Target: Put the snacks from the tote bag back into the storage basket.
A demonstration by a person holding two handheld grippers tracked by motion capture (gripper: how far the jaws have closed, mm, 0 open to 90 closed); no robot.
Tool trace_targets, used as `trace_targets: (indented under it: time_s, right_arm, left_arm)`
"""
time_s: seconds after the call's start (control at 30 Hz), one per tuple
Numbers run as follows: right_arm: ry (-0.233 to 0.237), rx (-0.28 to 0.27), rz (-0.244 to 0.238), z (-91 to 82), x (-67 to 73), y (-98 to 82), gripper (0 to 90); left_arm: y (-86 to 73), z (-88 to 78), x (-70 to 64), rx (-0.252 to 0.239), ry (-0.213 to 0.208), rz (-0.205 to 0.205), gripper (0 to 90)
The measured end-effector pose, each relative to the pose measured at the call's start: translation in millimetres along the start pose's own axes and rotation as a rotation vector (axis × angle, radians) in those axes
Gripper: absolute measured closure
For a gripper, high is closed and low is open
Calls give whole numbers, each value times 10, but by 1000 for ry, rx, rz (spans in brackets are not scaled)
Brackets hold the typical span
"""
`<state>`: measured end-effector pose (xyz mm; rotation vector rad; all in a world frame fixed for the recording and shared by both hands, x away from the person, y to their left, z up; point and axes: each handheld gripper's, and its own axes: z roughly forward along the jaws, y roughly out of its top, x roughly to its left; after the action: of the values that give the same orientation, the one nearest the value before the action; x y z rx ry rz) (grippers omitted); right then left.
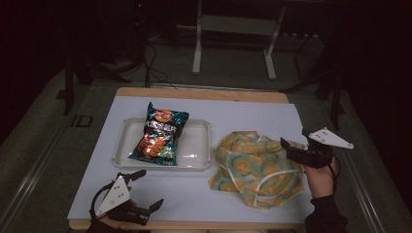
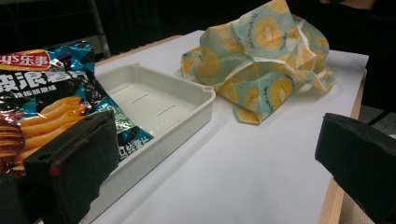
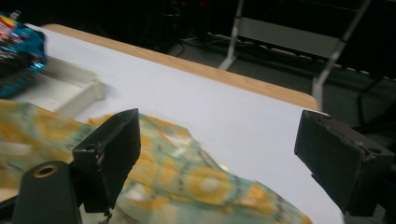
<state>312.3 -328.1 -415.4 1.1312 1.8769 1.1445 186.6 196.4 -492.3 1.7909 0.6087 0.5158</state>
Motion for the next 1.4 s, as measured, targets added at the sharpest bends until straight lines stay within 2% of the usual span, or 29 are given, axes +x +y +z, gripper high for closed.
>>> trace_targets:
  time_s: [0.17,0.23,0.33,0.57,0.67,0.83,1.03,1.13,1.4]
  right_arm:
    - [-58,0,3,-40,-52,-144,139]
    - [-69,0,15,-67,-83,-196,138]
    - [-60,1,42,-103,-144,-251,138]
    - [-113,4,67,-164,-187,-427,127]
    - [-129,-5,94,-187,-176,-527,127]
    - [-141,-12,98,-204,-128,-636,126]
    - [-163,-58,142,-284,-111,-750,126]
    - [-189,-53,110,-307,-101,-782,126]
    - [-209,-47,134,-334,-127,-841,134]
  left_arm:
    - [-1,2,0,2,-1,0,1]
    - [-2,3,1,3,-1,-1,1]
    - [-2,3,-3,4,-2,1,2]
    - [-1,-1,-6,3,-2,2,2]
    - [-2,-1,-7,4,-3,3,1]
    - [-2,1,-7,7,-5,5,1]
    - [-2,-6,-4,4,-4,6,1]
    - [-3,-6,-3,4,-6,4,2]
    - [-2,-6,-2,4,-7,2,1]
